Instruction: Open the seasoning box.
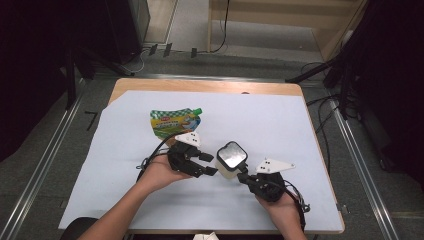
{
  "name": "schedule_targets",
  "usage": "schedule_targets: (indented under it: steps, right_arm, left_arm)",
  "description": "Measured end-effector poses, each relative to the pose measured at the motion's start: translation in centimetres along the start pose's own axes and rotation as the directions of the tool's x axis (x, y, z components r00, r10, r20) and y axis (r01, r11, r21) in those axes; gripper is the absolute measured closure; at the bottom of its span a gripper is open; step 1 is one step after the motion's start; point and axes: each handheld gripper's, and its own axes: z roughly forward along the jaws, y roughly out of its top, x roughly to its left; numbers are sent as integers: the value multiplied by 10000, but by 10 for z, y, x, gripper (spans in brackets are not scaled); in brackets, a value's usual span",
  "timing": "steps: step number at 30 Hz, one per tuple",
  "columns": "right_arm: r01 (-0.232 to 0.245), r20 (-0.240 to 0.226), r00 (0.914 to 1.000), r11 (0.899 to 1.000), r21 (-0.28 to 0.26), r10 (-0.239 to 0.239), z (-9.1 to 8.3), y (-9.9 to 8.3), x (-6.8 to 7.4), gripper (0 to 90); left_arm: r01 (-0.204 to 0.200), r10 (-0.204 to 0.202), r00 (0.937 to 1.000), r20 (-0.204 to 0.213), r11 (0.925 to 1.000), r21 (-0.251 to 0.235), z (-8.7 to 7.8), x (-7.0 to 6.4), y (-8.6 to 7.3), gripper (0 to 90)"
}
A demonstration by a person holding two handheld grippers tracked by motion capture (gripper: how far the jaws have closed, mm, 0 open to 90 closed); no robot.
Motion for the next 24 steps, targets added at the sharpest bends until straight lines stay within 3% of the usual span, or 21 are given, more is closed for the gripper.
schedule_targets:
  steps: [10, 24]
  right_arm:
    - [-381, 140, 9992, 9992, 132, 379, -5, -2, -14, 900]
    - [-942, 228, 9954, 9950, 332, 935, -11, -4, -41, 900]
  left_arm:
    - [-241, 241, 9997, -19, 9996, 147, 6, -1, 1, 456]
    - [-228, 223, 9995, 238, 9995, 236, 20, -2, 6, 414]
